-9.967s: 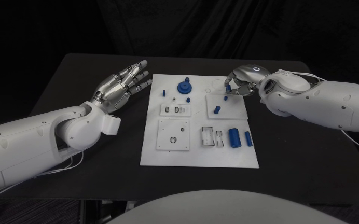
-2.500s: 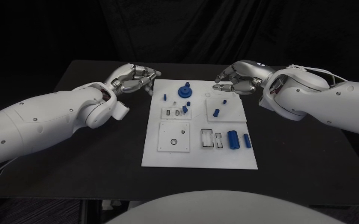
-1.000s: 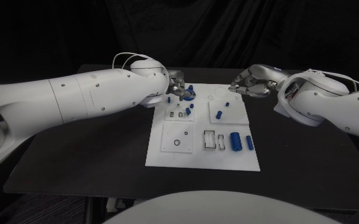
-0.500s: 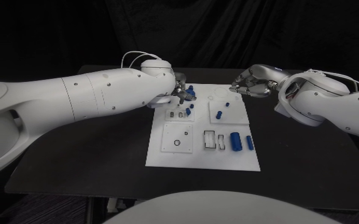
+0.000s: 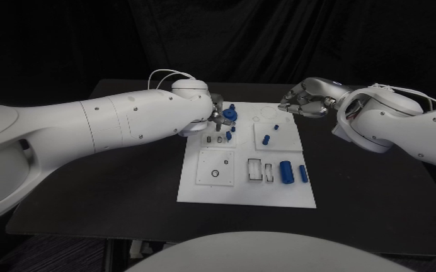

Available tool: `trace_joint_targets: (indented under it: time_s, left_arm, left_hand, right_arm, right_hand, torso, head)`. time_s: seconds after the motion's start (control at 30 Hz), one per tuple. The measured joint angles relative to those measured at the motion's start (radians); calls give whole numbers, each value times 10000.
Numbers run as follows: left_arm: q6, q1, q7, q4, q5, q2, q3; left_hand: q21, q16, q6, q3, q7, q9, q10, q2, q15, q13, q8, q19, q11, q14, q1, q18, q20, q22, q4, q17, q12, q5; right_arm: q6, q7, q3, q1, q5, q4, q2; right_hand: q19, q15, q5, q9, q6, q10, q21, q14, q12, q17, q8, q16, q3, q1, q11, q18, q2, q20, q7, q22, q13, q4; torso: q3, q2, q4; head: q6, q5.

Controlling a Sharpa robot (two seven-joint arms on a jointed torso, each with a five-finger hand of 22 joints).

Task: Assemble the parts on the task board

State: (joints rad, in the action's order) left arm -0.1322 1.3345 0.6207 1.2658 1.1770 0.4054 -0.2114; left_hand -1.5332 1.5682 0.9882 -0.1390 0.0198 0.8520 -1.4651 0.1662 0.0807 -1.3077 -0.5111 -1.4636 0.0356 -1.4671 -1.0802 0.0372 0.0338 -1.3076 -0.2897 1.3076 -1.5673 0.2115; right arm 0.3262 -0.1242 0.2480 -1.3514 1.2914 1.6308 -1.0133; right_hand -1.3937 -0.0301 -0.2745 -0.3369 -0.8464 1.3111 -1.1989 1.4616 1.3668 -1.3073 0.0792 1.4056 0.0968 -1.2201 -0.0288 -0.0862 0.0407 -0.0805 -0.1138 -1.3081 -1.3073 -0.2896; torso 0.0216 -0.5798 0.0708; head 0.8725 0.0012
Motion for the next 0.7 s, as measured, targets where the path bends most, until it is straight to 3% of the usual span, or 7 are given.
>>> trace_joint_targets:
  time_s: [0.4,0.7]
  left_arm:
    - [355,-325,-16,-153,4,-67,-2]
    - [630,-429,-147,-295,6,-144,-4]
  left_hand:
    - [0,0,57,-95,57,-22,0,103,-1,0,411,0,-1,0,103,0,1,1,-14,-1,0,-38]
    - [43,0,71,-107,71,-21,0,176,-2,0,739,0,-1,0,30,1,1,1,4,-1,0,237]
  right_arm:
    - [13,6,0,0,10,-18,109]
    - [13,6,0,0,15,-91,202]
  right_hand:
    - [0,0,-44,9,0,-71,42,0,-105,0,0,-36,29,-91,0,0,-12,0,0,2,0,29]
    - [72,0,-81,8,-36,-139,101,0,-155,0,0,-79,28,-91,-3,0,-12,-1,-36,3,0,29]
  torso:
    - [3,11,34]
    - [1,12,23]
  head:
    - [0,-107]
    - [0,-80]
